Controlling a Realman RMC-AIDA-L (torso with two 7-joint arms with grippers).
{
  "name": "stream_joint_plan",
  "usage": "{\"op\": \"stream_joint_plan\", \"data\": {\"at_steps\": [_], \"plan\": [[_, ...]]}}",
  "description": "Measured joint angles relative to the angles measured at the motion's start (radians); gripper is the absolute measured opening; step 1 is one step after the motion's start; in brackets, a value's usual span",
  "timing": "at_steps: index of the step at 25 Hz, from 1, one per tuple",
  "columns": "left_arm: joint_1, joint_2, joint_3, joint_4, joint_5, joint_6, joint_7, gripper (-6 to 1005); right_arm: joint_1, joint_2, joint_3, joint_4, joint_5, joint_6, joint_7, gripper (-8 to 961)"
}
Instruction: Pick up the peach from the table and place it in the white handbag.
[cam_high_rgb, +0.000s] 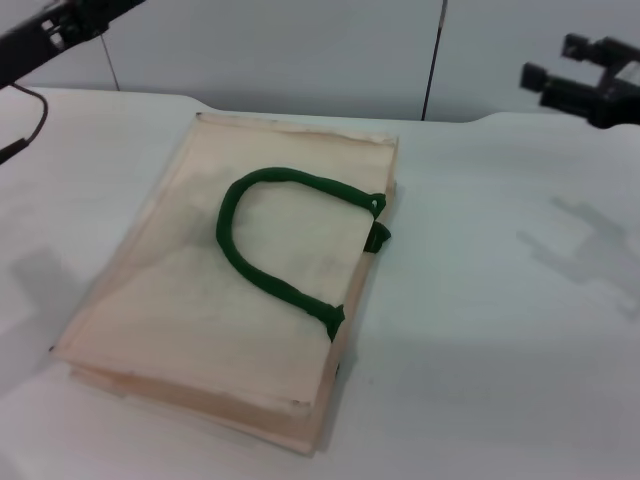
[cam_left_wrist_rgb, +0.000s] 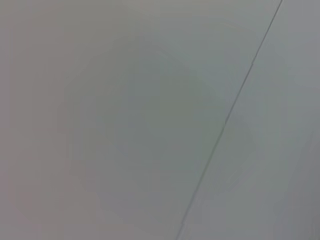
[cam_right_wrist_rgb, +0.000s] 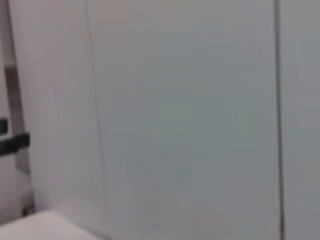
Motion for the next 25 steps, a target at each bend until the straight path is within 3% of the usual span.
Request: {"op": "stream_joint_plan", "data": {"at_steps": [5,12,20,25], "plan": [[0.045,-0.041,-0.003,0.001,-0.089,-0.055,0.163,759,-0.021,-0.002,0.010,0.104,0.146,-0.018,-0.179,815],[0.112,-0.052,-0.006,0.140,-0.215,-0.237,0.409,791,-0.017,0.001,0.053,0.341,0.396,-0.164,-0.529,813],[0.174,-0.056,-0.008,0.331,-0.389,-0.410,0.697,791,-0.008,0.001,0.079,0.499,0.639,-0.240,-0.778,812],[0.205,-0.056,-0.009,0.432,-0.501,-0.449,0.897,791,-0.006,0.001,0.080,0.523,0.692,-0.258,-0.812,810]]}}
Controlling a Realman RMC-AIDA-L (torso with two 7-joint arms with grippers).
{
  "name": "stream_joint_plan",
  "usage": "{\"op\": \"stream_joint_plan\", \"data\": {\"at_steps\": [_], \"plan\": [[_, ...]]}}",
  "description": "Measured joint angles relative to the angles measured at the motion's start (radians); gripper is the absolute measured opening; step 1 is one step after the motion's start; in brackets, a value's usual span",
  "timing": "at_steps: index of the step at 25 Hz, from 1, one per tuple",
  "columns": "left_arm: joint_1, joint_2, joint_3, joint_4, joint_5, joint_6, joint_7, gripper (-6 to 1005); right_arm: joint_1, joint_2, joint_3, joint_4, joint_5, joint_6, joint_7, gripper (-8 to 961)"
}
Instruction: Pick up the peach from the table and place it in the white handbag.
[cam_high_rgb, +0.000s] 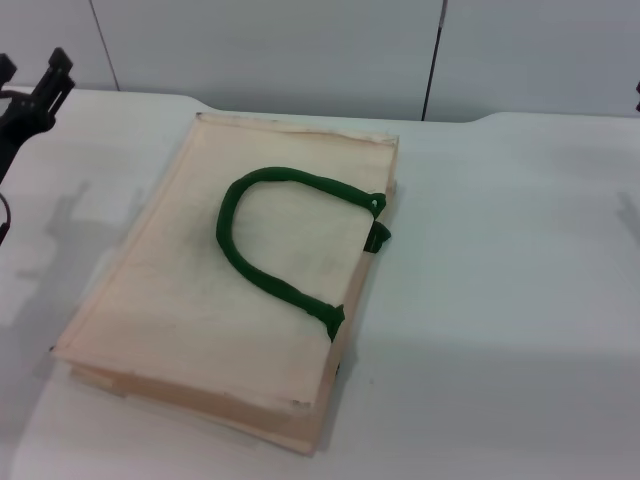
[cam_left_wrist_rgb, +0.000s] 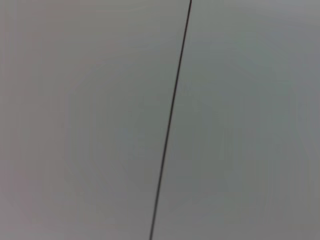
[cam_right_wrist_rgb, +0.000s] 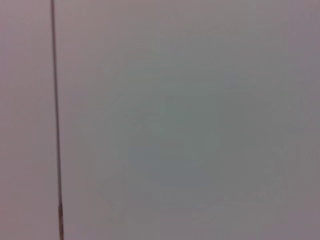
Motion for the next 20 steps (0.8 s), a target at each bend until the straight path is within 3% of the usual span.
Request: {"op": "stream_joint_plan", "data": {"at_steps": [8,20], "plan": [[0.022,-0.002,0.000,0.081,-0.092,-0.003,0.175,791,-0.001,-0.001,0.002,0.015,0.036,-0.002,0.006,808],[0.023,-0.002,0.000,0.084,-0.095,-0.003,0.189,791,-0.006,-0.001,0.002,0.017,0.038,-0.002,0.007,808]]}}
